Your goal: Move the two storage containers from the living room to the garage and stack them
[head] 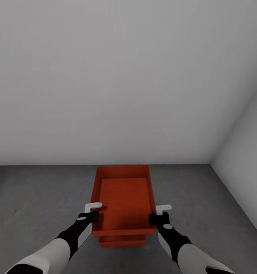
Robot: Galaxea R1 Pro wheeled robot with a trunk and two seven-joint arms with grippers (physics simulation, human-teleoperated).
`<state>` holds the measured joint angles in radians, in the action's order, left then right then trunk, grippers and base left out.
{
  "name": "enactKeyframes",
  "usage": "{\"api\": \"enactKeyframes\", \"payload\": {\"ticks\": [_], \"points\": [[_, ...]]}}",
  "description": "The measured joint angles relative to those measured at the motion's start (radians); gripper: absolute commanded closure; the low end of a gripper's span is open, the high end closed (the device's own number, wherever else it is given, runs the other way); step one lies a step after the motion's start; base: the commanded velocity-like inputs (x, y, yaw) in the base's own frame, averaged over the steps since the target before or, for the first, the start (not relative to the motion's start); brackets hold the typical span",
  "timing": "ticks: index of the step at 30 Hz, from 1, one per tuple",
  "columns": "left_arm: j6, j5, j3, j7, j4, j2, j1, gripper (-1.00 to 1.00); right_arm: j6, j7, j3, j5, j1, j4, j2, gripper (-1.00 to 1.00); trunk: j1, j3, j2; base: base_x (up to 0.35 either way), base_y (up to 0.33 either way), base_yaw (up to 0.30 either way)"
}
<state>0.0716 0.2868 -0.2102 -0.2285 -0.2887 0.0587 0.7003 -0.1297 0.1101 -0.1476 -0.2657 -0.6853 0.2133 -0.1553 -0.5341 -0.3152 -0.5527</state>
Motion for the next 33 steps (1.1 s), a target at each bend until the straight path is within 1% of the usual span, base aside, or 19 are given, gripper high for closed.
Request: {"api": "enactKeyframes", "payload": {"ticks": [5, 13, 19, 33], "points": [[0.001, 0.0, -0.001, -0.002, 0.0, 0.001, 0.0, 1.0, 0.001, 0.0, -0.001, -0.001, 0.0, 0.0, 0.0, 1.0, 0.0, 0.0, 0.0, 0.0, 0.046, -0.01], [0.001, 0.003, -0.002, -0.001, 0.0, 0.001, 0.0, 1.0, 0.001, -0.002, -0.001, -0.001, 0.0, 0.0, 0.001, 1.0, 0.0, 0.0, 0.0, 0.0, 0.202, -0.001], [-0.002, 0.022, -0.015, -0.007, 0.001, 0.0, 0.0, 1.0, 0.001, -0.002, 0.001, -0.001, 0.0, 0.0, 0.002, 1.0, 0.0, 0.0, 0.0, 0.0, 0.03, 0.0], [-0.003, 0.018, -0.014, -0.007, 0.002, 0.0, -0.001, 1.0, 0.001, -0.002, 0.002, -0.001, 0.0, 0.0, 0.002, 1.0, 0.0, 0.0, 0.0, 0.0, 0.001, 0.0]]}}
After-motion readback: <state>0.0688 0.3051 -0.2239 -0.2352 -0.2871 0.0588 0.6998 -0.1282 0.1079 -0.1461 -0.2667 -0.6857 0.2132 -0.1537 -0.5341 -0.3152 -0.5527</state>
